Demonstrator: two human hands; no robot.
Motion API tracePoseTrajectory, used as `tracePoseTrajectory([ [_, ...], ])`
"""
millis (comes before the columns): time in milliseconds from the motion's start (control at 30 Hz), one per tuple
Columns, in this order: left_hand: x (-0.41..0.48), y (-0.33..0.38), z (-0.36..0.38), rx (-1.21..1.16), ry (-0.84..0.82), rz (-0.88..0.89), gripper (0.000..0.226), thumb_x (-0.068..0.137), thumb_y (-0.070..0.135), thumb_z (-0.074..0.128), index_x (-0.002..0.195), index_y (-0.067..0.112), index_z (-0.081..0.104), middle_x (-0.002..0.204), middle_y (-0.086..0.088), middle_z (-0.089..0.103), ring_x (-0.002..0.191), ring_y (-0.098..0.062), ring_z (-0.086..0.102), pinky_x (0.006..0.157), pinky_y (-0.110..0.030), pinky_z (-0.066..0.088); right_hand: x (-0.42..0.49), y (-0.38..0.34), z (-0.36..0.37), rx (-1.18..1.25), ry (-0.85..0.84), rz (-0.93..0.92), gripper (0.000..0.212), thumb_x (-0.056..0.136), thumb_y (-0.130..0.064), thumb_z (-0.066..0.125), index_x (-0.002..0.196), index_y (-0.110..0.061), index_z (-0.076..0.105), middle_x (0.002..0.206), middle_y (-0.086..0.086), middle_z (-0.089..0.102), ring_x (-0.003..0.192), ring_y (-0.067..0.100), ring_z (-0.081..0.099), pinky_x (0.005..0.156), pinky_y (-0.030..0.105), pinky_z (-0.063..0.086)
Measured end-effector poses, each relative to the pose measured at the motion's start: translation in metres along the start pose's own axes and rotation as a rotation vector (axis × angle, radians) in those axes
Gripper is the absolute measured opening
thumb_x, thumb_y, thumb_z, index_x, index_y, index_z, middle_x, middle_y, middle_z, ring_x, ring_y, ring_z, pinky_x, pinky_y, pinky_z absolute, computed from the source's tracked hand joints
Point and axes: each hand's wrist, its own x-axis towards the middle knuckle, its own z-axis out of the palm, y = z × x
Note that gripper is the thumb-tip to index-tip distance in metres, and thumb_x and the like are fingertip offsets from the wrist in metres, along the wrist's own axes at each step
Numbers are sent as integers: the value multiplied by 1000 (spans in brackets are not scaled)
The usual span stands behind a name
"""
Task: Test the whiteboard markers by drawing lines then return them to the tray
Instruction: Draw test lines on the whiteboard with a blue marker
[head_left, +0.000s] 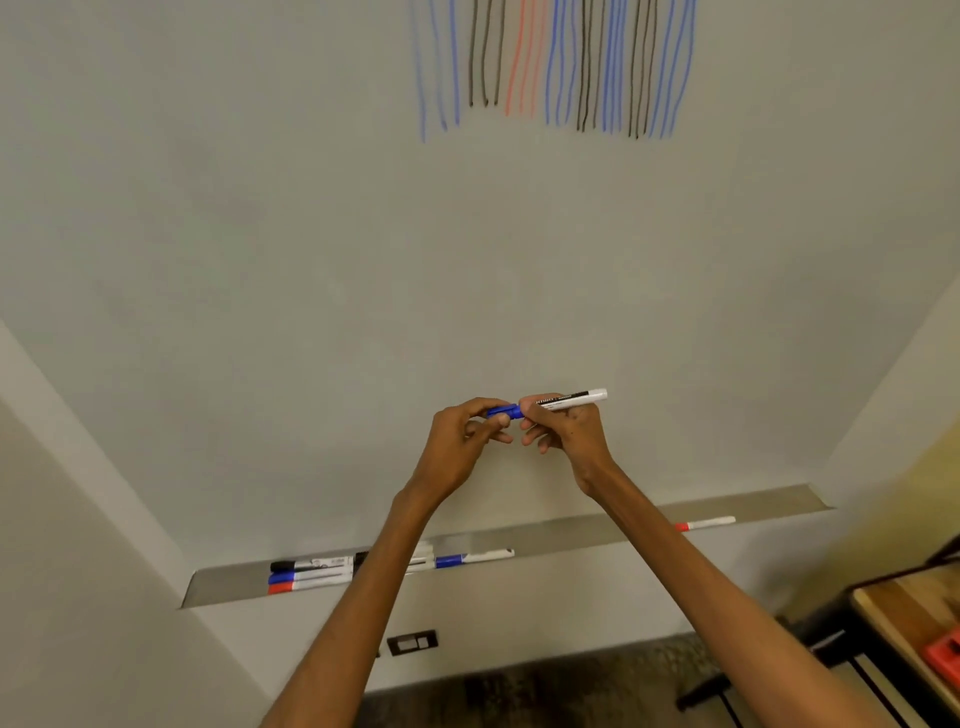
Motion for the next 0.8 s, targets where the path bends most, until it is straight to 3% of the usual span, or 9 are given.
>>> tracePoseTrajectory([
  [200, -15, -21, 11, 74, -15, 1, 19, 99, 23, 58, 110, 12, 69, 96, 3, 72, 84, -9, 72, 83, -26, 57, -18, 33, 4, 47, 79, 11, 16, 92, -12, 68, 98, 2, 71, 73, 14, 73, 62, 21, 70, 52, 24, 53],
  [533, -36, -40, 23, 111, -26, -5, 13, 97, 13, 60, 105, 17, 70, 93, 15, 69, 88, -3, 67, 77, -17, 54, -31, 61, 5, 95, 143, 95, 11, 91, -11, 69, 90, 0, 73, 69, 14, 72, 59, 26, 70, 55, 26, 58],
  [667, -41, -53, 5, 143, -120, -55, 15, 95, 17, 64, 105, 8, 71, 93, 5, 71, 82, -4, 71, 78, -14, 53, -39, 74, 13, 109, 77, 188, 14, 91, -15, 70, 95, -2, 72, 72, 13, 72, 62, 24, 70, 58, 27, 57],
  [800, -44, -75, -8, 217, -152, -124, 18, 95, 27, 64, 107, 16, 73, 96, 6, 73, 84, -5, 69, 82, -18, 54, -36, 95, 16, 126, -1, 331, 23, 92, -24, 68, 106, -6, 71, 84, 10, 74, 65, 23, 69, 58, 28, 55],
])
